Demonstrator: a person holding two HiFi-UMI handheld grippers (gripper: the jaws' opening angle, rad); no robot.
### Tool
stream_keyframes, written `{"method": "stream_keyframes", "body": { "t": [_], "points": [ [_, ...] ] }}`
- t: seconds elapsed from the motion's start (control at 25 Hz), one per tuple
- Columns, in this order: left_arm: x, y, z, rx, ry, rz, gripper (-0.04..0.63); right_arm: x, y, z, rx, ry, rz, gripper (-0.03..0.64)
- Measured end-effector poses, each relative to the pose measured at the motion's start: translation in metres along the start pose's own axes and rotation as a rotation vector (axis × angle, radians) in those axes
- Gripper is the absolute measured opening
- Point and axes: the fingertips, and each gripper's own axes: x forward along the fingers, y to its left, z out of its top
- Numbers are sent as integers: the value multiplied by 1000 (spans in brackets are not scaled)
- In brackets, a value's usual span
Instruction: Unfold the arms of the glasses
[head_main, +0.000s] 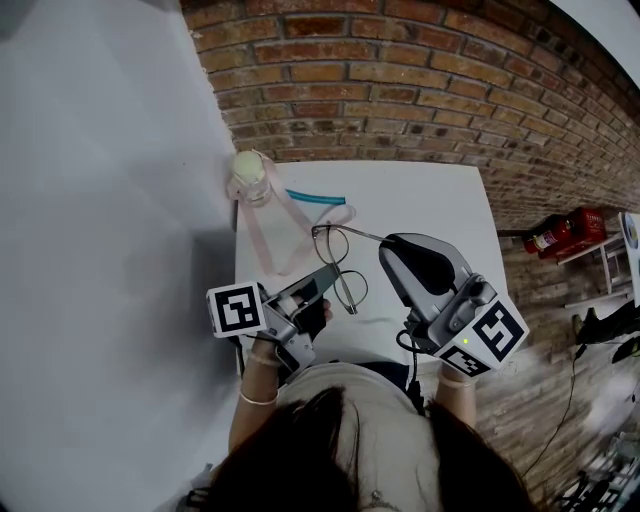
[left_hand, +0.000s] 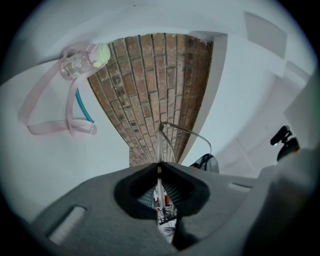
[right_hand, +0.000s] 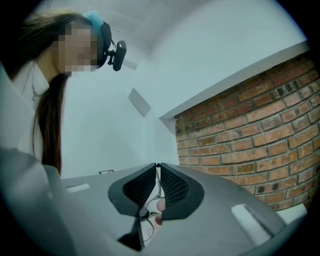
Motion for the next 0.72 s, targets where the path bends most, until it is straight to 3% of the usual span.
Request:
{"method": "stream_keyframes", "body": {
  "t": [0.72],
  "points": [
    [6,2,-15,-4,66,8,23,-4,-6,7,-11,-4,-21,35]
  ]
}}
